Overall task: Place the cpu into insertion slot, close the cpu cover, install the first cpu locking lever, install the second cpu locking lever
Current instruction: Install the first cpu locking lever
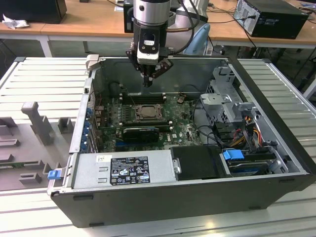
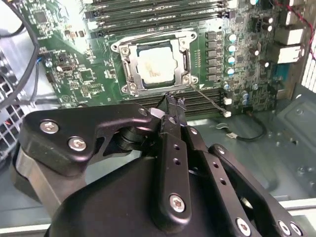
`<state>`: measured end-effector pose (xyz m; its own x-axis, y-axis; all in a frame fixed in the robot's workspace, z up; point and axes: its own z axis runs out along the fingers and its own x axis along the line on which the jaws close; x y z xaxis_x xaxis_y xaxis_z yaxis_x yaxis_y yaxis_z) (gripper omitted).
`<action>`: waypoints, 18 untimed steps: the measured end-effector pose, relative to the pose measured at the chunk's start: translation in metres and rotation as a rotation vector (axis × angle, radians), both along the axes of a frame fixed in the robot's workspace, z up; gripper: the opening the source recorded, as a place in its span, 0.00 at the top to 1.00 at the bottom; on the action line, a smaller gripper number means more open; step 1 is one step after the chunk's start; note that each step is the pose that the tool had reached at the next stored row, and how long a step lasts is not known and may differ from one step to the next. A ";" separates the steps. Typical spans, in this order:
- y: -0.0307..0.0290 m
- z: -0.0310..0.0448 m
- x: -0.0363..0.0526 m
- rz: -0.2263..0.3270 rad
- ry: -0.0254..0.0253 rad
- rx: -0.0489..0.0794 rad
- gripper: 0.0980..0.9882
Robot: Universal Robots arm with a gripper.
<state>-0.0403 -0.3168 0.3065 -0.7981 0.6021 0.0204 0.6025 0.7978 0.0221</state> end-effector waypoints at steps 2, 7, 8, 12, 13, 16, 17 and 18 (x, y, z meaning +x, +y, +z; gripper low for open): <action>0.0000 -0.0003 0.0000 0.043 0.0000 0.000 0.99; 0.0000 -0.0008 0.0000 0.172 0.0000 0.000 0.99; 0.0000 -0.0009 0.0000 0.201 0.0000 0.000 0.99; 0.0000 -0.0012 0.0000 0.282 0.0000 0.000 0.99; 0.0000 -0.0013 0.0000 0.299 0.0000 0.000 0.99; 0.0000 -0.0015 0.0000 0.361 0.0000 0.000 0.99; 0.0000 -0.0016 0.0000 0.388 0.0000 0.000 0.99; 0.0000 -0.0017 0.0000 0.403 0.0000 0.000 0.99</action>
